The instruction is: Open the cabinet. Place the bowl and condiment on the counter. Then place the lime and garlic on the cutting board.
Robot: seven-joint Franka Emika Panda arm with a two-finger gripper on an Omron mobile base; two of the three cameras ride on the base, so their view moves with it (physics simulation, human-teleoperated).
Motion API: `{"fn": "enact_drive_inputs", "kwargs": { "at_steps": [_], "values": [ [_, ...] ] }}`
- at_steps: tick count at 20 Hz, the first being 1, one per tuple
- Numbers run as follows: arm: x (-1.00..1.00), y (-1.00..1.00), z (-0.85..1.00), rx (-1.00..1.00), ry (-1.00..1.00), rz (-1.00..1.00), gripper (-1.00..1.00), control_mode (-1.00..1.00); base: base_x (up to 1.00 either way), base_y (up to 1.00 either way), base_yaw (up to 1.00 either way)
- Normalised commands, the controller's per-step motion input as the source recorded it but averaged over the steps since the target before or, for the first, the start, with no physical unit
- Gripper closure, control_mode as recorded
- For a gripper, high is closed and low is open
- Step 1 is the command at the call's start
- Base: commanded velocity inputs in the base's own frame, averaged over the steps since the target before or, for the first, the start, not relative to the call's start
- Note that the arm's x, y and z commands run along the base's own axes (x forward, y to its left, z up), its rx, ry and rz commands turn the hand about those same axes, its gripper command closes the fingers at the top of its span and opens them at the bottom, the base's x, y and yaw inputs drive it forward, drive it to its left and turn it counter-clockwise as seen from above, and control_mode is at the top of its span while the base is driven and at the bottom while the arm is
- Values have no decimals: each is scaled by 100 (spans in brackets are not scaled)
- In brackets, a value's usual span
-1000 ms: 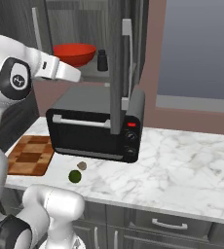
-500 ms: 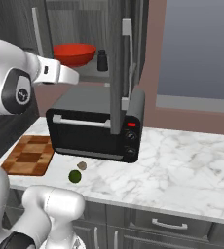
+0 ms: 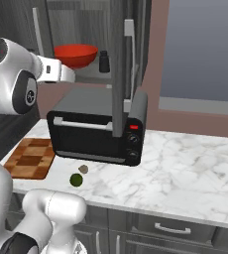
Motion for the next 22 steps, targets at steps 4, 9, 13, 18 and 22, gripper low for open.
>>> {"fn": "enact_drive_inputs", "kwargs": {
  "at_steps": [4,9,13,18,22],
  "values": [
    [41,32,13,0,-3,10,-100,-100,0,0,0],
    [40,25,16,0,-4,5,-100,-100,0,0,0],
    [37,32,13,0,-4,3,-100,-100,0,0,0],
    [31,48,7,0,-1,0,-100,-100,0,0,0],
    [26,50,6,0,-1,0,-100,-100,0,0,0]
  ]
}}
